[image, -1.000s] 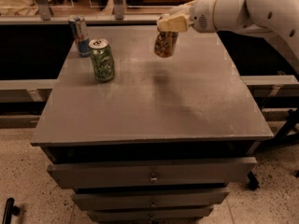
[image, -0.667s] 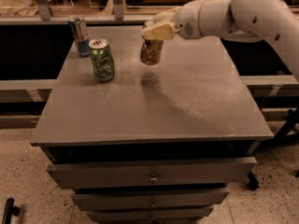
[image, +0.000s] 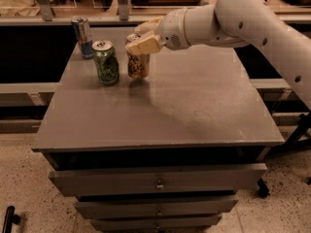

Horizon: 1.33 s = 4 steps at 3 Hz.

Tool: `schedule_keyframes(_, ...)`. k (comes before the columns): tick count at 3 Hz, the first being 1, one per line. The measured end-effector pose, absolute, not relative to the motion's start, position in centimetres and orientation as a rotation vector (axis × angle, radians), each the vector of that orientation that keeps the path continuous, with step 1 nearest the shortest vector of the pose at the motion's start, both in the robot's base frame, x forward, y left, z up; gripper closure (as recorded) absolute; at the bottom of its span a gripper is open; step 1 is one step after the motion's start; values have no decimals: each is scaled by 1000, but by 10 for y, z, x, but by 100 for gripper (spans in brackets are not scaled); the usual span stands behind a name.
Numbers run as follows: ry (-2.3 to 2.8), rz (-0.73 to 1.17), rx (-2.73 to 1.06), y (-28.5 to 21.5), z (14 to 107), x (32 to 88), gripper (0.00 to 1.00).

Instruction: Move orange can near green can

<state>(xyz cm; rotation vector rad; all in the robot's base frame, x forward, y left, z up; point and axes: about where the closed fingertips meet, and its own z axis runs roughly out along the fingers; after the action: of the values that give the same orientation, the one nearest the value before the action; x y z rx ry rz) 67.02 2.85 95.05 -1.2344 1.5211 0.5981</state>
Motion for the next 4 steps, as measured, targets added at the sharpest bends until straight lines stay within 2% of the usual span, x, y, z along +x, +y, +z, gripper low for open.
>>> schedule_keyframes(1, 1520, 601, -1236, 30, 950, 670, 59)
schedule_keyframes(2, 1518, 606, -1240, 34, 949, 669, 27)
schedule_keyframes(3, 1517, 609, -1243, 36, 949, 669, 4)
schedule_keyframes(4, 1516, 611, -1245, 38, 949, 669, 0)
